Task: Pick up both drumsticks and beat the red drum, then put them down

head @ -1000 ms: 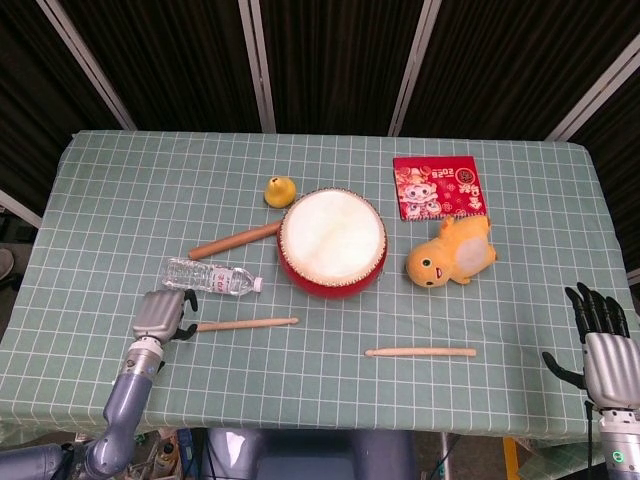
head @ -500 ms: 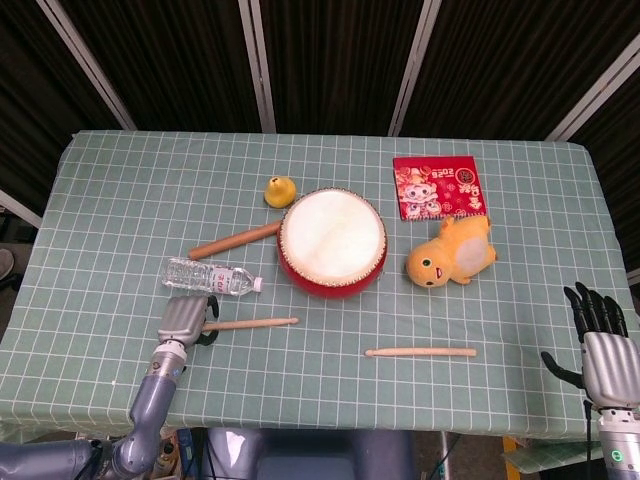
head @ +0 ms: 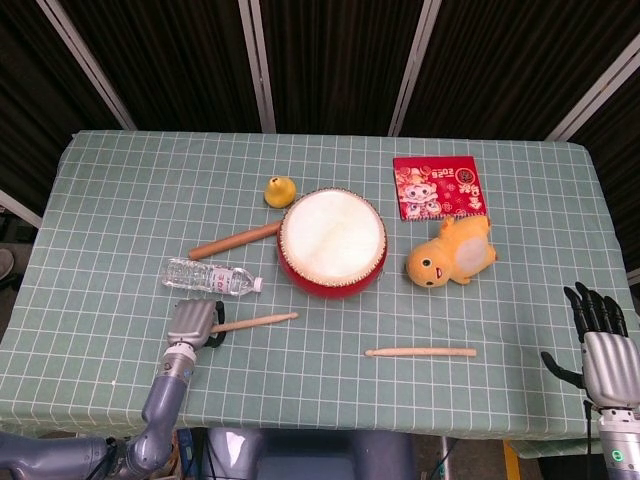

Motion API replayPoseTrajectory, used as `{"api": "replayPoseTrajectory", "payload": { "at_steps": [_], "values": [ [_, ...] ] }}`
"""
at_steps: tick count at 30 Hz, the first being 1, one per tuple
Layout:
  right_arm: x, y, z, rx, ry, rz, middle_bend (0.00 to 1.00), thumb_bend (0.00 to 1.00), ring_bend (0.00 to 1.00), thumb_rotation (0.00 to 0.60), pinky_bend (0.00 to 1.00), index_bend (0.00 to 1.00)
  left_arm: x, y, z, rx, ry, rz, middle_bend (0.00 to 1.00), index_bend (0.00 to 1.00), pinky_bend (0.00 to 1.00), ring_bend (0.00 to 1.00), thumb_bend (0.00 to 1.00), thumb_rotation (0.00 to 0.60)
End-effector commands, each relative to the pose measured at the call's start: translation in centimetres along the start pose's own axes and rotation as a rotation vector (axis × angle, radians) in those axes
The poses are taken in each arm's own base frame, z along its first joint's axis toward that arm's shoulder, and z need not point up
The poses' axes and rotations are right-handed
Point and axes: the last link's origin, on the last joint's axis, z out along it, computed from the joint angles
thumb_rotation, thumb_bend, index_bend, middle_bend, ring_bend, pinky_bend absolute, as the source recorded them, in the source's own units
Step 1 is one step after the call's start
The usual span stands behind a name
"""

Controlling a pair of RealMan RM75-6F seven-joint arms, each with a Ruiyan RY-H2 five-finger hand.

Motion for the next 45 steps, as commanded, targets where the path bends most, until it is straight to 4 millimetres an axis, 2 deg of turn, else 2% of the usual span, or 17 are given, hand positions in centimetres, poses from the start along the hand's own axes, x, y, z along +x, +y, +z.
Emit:
{"api": "replayPoseTrajectory", "payload": {
  "at_steps": [1, 5, 14, 16, 17, 19, 21, 22, 24, 27, 31, 37, 45],
  "values": [
    [0.0, 0.0, 0.0, -0.001, -0.001, 0.000, 0.00, 0.25, 0.00, 0.600, 0.00, 0.00, 0.2, -0.2, -0.3, -0.001, 0.007, -0.007, 1.00, 0.74, 1.00, 1.00, 0.55, 0.600],
    [0.0, 0.0, 0.0, -0.003, -0.001, -0.002, 0.00, 0.25, 0.00, 0.600, 0.00, 0.00, 1.5, -0.7, -1.0, -0.018, 0.041, -0.040, 1.00, 0.75, 1.00, 1.00, 0.55, 0.600],
    [0.0, 0.0, 0.0, -0.008, -0.006, 0.000, 0.00, 0.25, 0.00, 0.600, 0.00, 0.00, 7.1, -2.5, -3.9, -0.106, 0.226, -0.065, 1.00, 0.75, 1.00, 1.00, 0.56, 0.600],
    [0.0, -0.2, -0.1, -0.007, -0.007, 0.001, 0.02, 0.25, 0.04, 0.600, 0.05, 0.00, 8.3, -3.2, -4.8, -0.118, 0.260, -0.090, 1.00, 0.75, 1.00, 1.00, 0.56, 0.600],
    [0.0, -0.3, -0.1, -0.005, -0.007, 0.004, 0.06, 0.25, 0.09, 0.600, 0.11, 0.00, 8.8, -3.5, -5.2, -0.122, 0.272, -0.100, 1.00, 0.75, 1.00, 1.00, 0.56, 0.600],
    [-0.1, -0.6, -0.1, 0.001, -0.012, -0.002, 0.35, 0.25, 0.45, 0.600, 0.47, 0.00, 9.7, -4.2, -6.1, -0.127, 0.300, -0.117, 1.00, 0.75, 1.00, 1.00, 0.56, 0.600],
    [-0.3, -1.0, -0.1, 0.004, -0.025, -0.011, 0.60, 0.25, 0.77, 0.600, 0.75, 0.02, 10.3, -4.9, -6.7, -0.128, 0.319, -0.126, 1.00, 0.75, 1.00, 1.00, 0.56, 0.600],
    [-0.7, -1.3, -0.2, 0.008, -0.048, -0.014, 0.72, 0.25, 0.90, 0.600, 0.86, 0.06, 10.5, -5.2, -7.1, -0.129, 0.325, -0.131, 1.00, 0.75, 1.00, 1.00, 0.56, 0.600],
    [-1.3, -1.9, -0.2, 0.012, -0.104, -0.030, 0.84, 0.25, 0.98, 0.600, 0.95, 0.14, 10.8, -5.9, -7.8, -0.126, 0.336, -0.140, 1.00, 0.75, 1.00, 1.00, 0.56, 0.600],
    [-2.2, -3.0, -0.1, 0.020, -0.159, -0.074, 0.99, 0.25, 1.00, 0.600, 1.00, 0.29, 11.3, -6.7, -8.7, -0.122, 0.353, -0.154, 1.00, 0.75, 1.00, 1.00, 0.56, 0.600],
    [-3.4, -4.6, 0.4, 0.018, -0.205, -0.111, 1.00, 0.25, 1.00, 0.600, 1.00, 0.38, 11.8, -7.4, -9.4, -0.119, 0.361, -0.158, 1.00, 0.75, 1.00, 1.00, 0.56, 0.600],
    [-5.8, -6.5, 1.6, 0.006, -0.270, -0.151, 1.00, 0.25, 1.00, 0.600, 1.00, 0.41, 12.2, -7.8, -9.7, -0.119, 0.352, -0.167, 1.00, 0.75, 1.00, 1.00, 0.56, 0.600],
    [-8.5, -7.7, 2.5, -0.018, -0.301, -0.187, 1.00, 0.25, 1.00, 0.600, 1.00, 0.43, 12.1, -8.1, -9.6, -0.114, 0.338, -0.163, 1.00, 0.75, 1.00, 1.00, 0.56, 0.600]
  ]
}}
